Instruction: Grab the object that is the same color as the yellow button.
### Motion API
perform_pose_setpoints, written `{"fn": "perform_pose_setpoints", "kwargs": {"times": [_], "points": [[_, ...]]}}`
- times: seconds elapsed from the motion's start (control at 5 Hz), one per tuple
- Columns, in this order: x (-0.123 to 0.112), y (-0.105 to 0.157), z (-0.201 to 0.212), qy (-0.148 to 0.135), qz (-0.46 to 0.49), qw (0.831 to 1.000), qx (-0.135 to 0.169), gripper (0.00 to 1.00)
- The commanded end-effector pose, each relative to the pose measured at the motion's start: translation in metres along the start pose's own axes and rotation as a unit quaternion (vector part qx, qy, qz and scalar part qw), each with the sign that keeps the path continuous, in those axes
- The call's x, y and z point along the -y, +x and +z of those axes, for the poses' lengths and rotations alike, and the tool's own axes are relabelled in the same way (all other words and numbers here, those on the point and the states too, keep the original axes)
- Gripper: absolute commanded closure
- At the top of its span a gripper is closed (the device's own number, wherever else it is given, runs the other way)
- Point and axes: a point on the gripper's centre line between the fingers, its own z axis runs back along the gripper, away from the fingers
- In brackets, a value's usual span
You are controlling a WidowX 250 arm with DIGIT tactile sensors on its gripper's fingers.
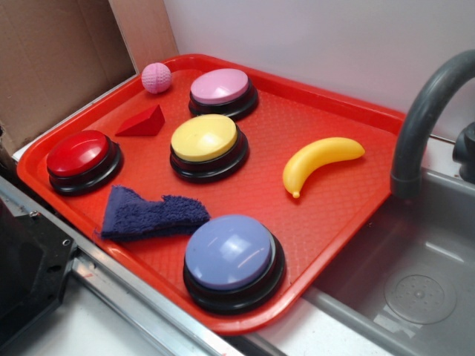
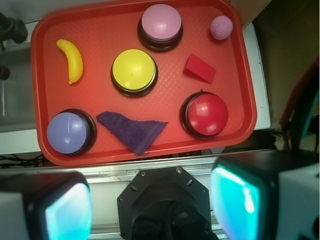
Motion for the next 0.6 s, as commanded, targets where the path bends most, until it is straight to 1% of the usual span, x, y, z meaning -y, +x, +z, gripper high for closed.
{"fn": "perform_pose_setpoints", "kwargs": {"times": [0.0,0.2,0.4], "points": [[0.000,0.000,0.000,0.000,0.000,1.000,0.000,0.00],[-0.010,0.022,0.006,-0.017,0.025,0.999,0.011,0.00],[-0.030,0.052,0.015,-0.033,0.055,0.998,0.025,0.00]]}}
